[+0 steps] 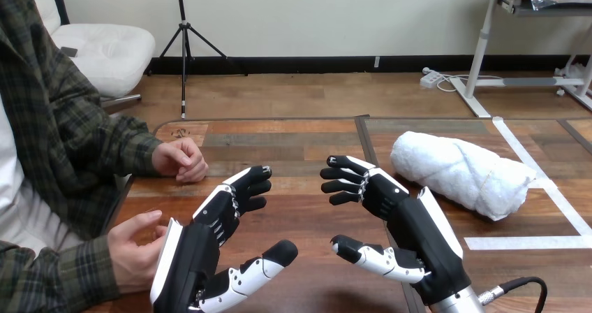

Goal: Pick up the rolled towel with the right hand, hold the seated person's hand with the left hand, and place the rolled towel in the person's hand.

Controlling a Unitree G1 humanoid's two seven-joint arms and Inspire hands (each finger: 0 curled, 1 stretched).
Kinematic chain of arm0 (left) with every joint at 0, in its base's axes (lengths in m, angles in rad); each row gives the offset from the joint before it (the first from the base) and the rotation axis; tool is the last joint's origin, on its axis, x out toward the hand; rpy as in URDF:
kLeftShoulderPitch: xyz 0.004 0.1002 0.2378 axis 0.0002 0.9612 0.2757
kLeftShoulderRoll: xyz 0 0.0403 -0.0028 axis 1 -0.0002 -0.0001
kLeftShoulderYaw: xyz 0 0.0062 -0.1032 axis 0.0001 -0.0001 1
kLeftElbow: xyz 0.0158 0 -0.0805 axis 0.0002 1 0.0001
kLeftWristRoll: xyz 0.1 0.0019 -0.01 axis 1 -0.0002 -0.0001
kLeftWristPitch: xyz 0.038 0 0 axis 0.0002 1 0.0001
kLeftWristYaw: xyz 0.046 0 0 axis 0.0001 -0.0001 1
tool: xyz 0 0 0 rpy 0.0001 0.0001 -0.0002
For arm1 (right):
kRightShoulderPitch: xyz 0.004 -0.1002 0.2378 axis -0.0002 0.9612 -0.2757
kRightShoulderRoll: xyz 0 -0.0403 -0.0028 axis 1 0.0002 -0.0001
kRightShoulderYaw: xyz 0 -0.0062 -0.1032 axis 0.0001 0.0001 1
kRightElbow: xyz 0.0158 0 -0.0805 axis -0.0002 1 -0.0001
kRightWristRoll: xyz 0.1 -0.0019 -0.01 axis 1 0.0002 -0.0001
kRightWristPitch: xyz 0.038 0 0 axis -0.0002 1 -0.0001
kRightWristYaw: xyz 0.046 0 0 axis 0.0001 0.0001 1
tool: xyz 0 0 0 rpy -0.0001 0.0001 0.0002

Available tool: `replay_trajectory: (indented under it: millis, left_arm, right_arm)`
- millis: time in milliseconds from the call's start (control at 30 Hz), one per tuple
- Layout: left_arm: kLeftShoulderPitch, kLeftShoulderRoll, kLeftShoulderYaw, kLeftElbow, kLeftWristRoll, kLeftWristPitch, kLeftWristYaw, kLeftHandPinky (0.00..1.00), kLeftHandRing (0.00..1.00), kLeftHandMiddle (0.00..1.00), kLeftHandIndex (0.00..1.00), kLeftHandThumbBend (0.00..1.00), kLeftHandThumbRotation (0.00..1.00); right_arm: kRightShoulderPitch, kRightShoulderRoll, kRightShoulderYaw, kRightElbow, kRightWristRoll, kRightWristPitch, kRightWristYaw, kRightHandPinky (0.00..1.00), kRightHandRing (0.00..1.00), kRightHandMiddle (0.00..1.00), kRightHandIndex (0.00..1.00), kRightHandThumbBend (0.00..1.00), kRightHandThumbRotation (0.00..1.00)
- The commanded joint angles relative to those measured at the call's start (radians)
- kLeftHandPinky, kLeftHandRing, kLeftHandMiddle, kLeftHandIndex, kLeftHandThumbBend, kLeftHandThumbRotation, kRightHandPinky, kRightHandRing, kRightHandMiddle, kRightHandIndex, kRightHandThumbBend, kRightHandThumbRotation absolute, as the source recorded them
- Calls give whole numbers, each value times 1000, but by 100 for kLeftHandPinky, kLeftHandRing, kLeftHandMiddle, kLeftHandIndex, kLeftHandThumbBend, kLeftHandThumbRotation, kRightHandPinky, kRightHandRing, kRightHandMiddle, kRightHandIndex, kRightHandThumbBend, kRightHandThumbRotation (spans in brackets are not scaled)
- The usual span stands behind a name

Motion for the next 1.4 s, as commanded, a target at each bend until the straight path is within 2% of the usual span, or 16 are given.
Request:
replay_trajectory:
  millis: [0, 600, 1033, 1367]
  left_arm:
    - [-35, -10, 4, -31, -3, -23, 4, 77, 82, 83, 78, 80, 47]
    - [-39, -9, 7, -19, -3, -32, 5, 77, 81, 83, 78, 78, 48]
    - [-37, -13, 5, -22, 7, -25, 10, 76, 82, 84, 79, 79, 49]
    - [-39, -17, -2, -20, 7, -21, 10, 78, 83, 85, 81, 80, 49]
  right_arm:
    - [-48, -5, -14, -11, -8, -29, -25, 69, 75, 79, 83, 76, 45]
    - [-84, -36, -31, -22, -79, -1, -122, 69, 75, 78, 83, 79, 47]
    - [-117, -98, -42, -44, -177, 23, -217, 71, 76, 78, 83, 82, 49]
    - [-134, -165, -41, -107, -274, 100, -302, 86, 87, 82, 85, 91, 54]
